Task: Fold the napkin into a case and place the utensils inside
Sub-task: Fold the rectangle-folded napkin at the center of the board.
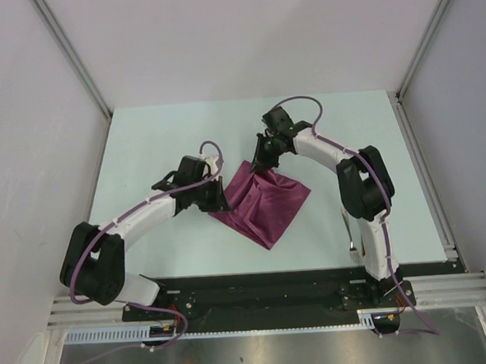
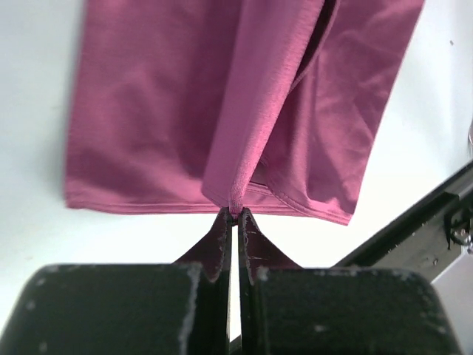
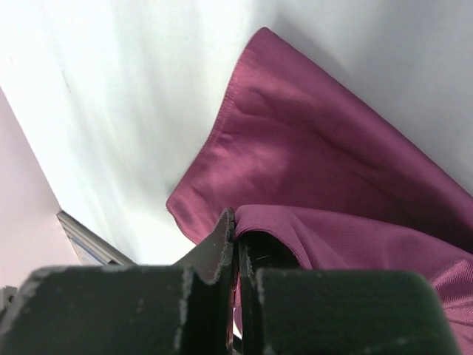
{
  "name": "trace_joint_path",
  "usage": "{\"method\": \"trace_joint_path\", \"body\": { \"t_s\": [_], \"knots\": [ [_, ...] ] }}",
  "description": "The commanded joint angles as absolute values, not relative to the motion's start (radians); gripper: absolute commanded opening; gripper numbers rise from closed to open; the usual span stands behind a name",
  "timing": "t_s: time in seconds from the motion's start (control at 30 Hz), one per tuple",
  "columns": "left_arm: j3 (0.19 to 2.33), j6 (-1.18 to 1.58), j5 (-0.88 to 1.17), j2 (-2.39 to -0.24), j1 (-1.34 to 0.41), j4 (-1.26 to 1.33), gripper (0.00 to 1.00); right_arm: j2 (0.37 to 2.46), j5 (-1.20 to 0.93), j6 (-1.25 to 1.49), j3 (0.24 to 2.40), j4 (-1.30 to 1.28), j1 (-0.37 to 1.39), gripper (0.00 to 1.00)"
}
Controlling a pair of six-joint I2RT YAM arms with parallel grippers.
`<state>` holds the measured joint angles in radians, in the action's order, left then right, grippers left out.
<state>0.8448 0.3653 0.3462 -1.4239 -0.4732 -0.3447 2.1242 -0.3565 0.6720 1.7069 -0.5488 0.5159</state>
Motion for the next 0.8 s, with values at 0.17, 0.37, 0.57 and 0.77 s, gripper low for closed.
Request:
{"method": "trace_joint_path", "body": {
  "t_s": [0.17, 0.37, 0.57, 0.77],
  "knots": [
    [0.948, 0.325, 0.255, -1.491, -0.431, -0.479, 0.00, 2.172, -0.426, 0.652, 1.770, -0.456, 0.511, 0.00],
    [0.948, 0.322, 0.213, -1.506, -0.416, -0.500, 0.00, 2.200, -0.452, 0.650, 1.784, -0.439, 0.509, 0.00],
    [0.959, 0.334, 0.154, -1.537, -0.403, -0.526, 0.00, 2.227, -0.468, 0.644, 1.808, -0.431, 0.509, 0.00],
    [0.969, 0.331, 0.120, -1.577, -0.399, -0.535, 0.00, 2.256, -0.486, 0.635, 1.828, -0.422, 0.509, 0.02]
  ]
}}
